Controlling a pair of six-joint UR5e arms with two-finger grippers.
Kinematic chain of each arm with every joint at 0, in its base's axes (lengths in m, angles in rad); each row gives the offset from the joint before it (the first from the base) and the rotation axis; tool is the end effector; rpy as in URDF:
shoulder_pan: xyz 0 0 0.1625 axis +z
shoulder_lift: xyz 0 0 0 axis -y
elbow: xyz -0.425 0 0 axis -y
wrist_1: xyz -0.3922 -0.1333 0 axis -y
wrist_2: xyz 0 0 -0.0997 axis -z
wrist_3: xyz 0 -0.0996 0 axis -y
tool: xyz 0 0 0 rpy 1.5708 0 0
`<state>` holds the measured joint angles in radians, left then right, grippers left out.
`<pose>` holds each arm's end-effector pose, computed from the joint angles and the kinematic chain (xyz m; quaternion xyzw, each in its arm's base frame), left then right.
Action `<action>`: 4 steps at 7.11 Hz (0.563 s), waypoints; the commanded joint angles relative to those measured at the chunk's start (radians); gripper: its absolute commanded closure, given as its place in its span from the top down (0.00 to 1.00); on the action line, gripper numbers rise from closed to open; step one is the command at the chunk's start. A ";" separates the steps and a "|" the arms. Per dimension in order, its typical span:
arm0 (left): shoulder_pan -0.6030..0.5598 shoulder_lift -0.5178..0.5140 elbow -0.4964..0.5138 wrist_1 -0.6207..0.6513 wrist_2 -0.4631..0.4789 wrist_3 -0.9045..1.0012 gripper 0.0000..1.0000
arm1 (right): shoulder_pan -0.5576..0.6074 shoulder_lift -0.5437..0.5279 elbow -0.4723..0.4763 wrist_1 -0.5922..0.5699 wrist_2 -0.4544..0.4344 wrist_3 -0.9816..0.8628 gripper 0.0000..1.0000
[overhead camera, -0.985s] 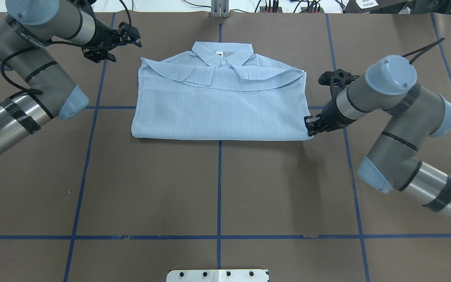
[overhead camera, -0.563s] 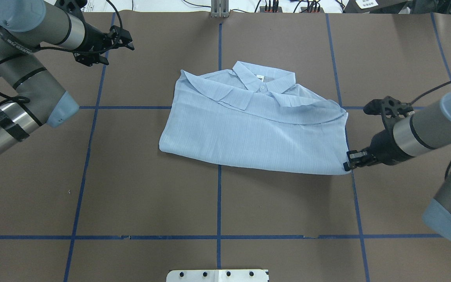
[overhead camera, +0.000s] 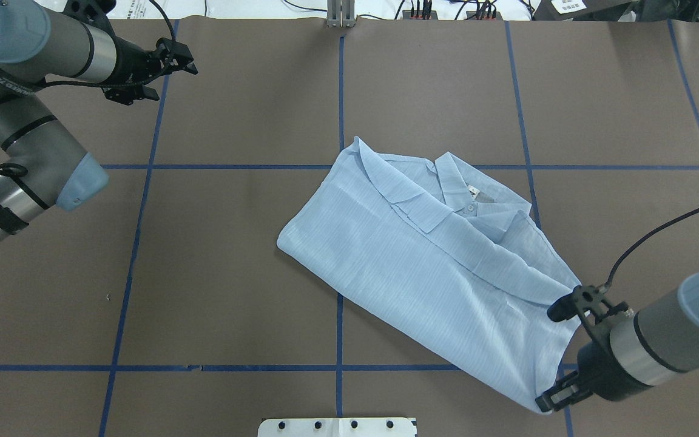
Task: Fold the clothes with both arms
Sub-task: 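Drag the shirt toward the robot with the right gripper, rotating it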
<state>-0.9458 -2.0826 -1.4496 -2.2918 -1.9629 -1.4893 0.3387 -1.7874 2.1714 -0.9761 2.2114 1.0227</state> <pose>0.3309 -0.6214 0.3351 0.1102 0.5320 -0.2556 0.7997 -0.3473 -0.2006 0.3925 -0.0596 -0.5222 -0.2347 0.8177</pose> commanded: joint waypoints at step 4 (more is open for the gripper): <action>0.129 -0.007 -0.090 0.079 0.001 -0.024 0.99 | -0.008 0.049 -0.016 0.135 -0.308 0.001 1.00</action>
<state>-0.8825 -2.0829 -1.5001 -2.2690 -1.9659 -1.4967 0.2908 -1.7603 2.1630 -0.8552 2.0113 1.0232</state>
